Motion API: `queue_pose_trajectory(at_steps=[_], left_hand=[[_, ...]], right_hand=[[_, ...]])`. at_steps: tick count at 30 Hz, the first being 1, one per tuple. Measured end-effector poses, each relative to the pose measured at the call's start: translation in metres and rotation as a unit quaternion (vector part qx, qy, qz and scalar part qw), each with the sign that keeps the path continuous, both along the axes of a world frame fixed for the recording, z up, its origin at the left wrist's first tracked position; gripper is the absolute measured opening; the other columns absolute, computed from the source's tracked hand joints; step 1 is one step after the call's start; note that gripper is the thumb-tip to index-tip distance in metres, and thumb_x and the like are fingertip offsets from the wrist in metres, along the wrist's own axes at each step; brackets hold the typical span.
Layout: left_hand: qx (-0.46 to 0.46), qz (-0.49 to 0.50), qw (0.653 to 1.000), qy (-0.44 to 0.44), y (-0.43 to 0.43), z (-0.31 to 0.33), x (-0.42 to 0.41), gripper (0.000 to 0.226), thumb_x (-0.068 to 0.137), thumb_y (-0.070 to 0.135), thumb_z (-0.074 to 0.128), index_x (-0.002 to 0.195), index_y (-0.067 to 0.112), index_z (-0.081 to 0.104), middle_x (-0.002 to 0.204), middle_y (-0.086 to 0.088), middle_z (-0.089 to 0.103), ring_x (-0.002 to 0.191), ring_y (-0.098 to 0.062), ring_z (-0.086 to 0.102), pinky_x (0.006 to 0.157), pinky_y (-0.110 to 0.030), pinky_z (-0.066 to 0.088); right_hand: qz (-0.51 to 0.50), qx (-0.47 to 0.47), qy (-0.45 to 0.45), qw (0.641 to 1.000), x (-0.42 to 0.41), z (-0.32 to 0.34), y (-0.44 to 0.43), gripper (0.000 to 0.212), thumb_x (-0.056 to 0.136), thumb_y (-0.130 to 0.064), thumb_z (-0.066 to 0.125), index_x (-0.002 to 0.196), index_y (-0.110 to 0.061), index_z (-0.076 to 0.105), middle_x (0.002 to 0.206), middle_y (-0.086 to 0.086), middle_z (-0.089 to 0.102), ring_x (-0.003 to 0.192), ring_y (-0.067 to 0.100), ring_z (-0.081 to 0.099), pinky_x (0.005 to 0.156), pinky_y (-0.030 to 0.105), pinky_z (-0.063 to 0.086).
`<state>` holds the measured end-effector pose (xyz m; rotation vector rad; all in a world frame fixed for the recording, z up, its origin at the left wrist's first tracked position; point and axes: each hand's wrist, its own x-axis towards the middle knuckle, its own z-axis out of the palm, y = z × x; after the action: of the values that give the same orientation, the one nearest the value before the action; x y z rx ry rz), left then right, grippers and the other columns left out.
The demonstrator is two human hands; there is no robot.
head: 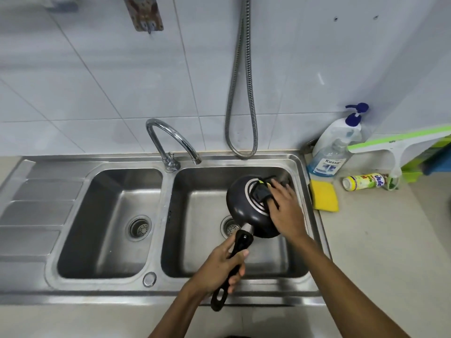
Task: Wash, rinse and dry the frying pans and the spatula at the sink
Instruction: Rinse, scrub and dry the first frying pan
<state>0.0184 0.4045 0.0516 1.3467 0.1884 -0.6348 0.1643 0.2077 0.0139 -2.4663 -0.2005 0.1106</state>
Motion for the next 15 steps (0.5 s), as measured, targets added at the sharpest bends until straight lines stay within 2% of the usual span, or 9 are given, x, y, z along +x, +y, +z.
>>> queue_pose_trajectory(at_steps=[2, 4, 6, 8, 10, 13, 15], left_hand=[[0.000, 0.006, 1.000, 0.004, 0.001, -0.001, 0.001, 0.058, 0.106, 0.027, 0.059, 0.150, 0.056, 0.035, 0.073, -0.008, 0.055, 0.050, -0.015, 0.042, 0.044, -0.028, 0.042], [0.004, -0.006, 1.000, -0.004, -0.001, 0.001, 0.003, 0.056, 0.106, 0.027, 0.059, 0.149, 0.054, 0.036, 0.072, -0.007, 0.054, 0.050, -0.015, 0.042, 0.044, -0.028, 0.043], [0.003, -0.018, 1.000, -0.007, -0.007, 0.005, 0.002, 0.055, 0.106, 0.026, 0.058, 0.150, 0.050, 0.037, 0.072, -0.007, 0.053, 0.049, -0.015, 0.042, 0.043, -0.027, 0.043], [-0.008, -0.019, 1.000, -0.008, -0.016, 0.010, -0.002, 0.054, 0.106, 0.024, 0.059, 0.149, 0.050, 0.040, 0.073, -0.010, 0.051, 0.049, -0.015, 0.041, 0.042, -0.026, 0.041], [-0.021, -0.007, 1.000, -0.005, -0.021, 0.014, -0.006, 0.054, 0.105, 0.024, 0.060, 0.148, 0.051, 0.043, 0.074, -0.012, 0.049, 0.049, -0.016, 0.039, 0.040, -0.026, 0.040], [-0.045, 0.012, 0.999, -0.011, -0.018, 0.022, -0.009, 0.051, 0.106, 0.024, 0.058, 0.149, 0.047, 0.044, 0.075, -0.014, 0.048, 0.048, -0.016, 0.039, 0.039, -0.025, 0.040], [-0.052, 0.030, 0.998, -0.016, -0.013, 0.025, -0.009, 0.046, 0.107, 0.025, 0.055, 0.148, 0.043, 0.047, 0.074, -0.013, 0.048, 0.048, -0.015, 0.038, 0.039, -0.024, 0.040]], right_hand=[[0.052, -0.031, -0.054, 0.997, -0.035, 0.004, 0.007, 0.054, 0.098, -0.036, 0.034, 0.148, -0.026, 0.049, 0.160, -0.010, 0.038, 0.152, 0.030, 0.024, 0.123, 0.049, 0.026], [0.137, -0.081, -0.111, 0.981, -0.046, 0.016, 0.022, 0.052, 0.098, -0.032, 0.037, 0.148, -0.032, 0.048, 0.160, -0.010, 0.038, 0.151, 0.033, 0.026, 0.120, 0.048, 0.027], [0.186, -0.139, -0.114, 0.966, -0.028, 0.027, 0.044, 0.049, 0.096, -0.032, 0.041, 0.143, -0.036, 0.053, 0.158, -0.010, 0.042, 0.148, 0.035, 0.030, 0.116, 0.051, 0.031], [0.184, -0.172, -0.063, 0.966, 0.006, 0.038, 0.061, 0.044, 0.096, -0.035, 0.043, 0.137, -0.038, 0.058, 0.156, -0.012, 0.044, 0.148, 0.032, 0.029, 0.116, 0.054, 0.031], [0.155, -0.171, 0.001, 0.973, 0.049, 0.051, 0.064, 0.040, 0.097, -0.036, 0.042, 0.133, -0.036, 0.061, 0.152, -0.011, 0.048, 0.143, 0.030, 0.036, 0.113, 0.052, 0.034], [0.101, -0.099, 0.102, 0.985, 0.099, 0.062, 0.039, 0.039, 0.101, -0.032, 0.041, 0.133, -0.030, 0.062, 0.145, 0.004, 0.057, 0.131, 0.034, 0.051, 0.104, 0.042, 0.040], [0.045, -0.018, 0.153, 0.987, 0.115, 0.053, 0.012, 0.035, 0.102, -0.035, 0.043, 0.127, -0.032, 0.067, 0.140, 0.009, 0.061, 0.130, 0.033, 0.055, 0.105, 0.038, 0.040]])
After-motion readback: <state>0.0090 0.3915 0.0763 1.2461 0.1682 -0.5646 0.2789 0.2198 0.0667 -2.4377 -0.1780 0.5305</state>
